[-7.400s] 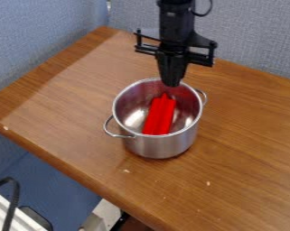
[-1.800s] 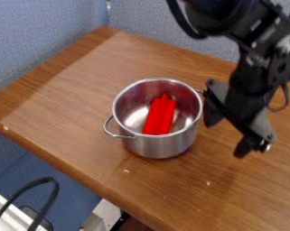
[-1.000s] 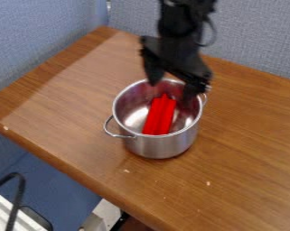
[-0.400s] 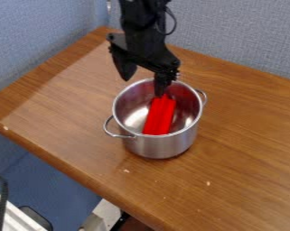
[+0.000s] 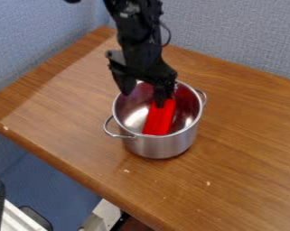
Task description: Move the red object from the metal pot to the table
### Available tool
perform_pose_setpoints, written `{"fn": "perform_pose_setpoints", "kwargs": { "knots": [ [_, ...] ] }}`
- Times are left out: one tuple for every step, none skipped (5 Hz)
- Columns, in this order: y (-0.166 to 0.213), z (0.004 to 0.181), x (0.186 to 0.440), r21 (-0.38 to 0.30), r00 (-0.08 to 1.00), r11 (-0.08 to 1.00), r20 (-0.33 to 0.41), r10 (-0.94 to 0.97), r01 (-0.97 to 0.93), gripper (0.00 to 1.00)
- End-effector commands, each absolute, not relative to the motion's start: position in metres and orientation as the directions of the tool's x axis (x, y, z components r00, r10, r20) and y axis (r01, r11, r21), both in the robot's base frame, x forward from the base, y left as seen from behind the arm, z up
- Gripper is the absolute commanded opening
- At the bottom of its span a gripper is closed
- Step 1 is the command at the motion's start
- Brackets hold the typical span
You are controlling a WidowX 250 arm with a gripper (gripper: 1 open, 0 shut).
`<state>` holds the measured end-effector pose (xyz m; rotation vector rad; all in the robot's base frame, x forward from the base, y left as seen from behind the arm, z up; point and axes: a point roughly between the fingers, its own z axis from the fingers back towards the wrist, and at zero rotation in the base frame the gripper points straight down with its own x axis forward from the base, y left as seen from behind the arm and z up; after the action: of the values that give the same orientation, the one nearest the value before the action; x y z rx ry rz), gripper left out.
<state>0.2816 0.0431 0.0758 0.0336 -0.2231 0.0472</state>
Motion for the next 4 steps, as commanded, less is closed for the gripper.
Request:
{"fn": "perform_pose_setpoints", "kwargs": {
  "knots": [
    [0.045, 0.072, 0.284, -0.004, 0.970, 0.998, 0.234, 0.061, -0.062, 1.00],
    [0.043, 0.064, 0.284, -0.035, 0.973, 0.998, 0.227, 0.050, -0.044, 1.00],
    [0.039, 0.058, 0.287, -0.051, 0.974, 0.998, 0.225, 0.040, -0.030, 1.00],
    [0.038, 0.053, 0.289, -0.061, 0.975, 0.998, 0.222, 0.031, -0.018, 1.00]
  ]
}}
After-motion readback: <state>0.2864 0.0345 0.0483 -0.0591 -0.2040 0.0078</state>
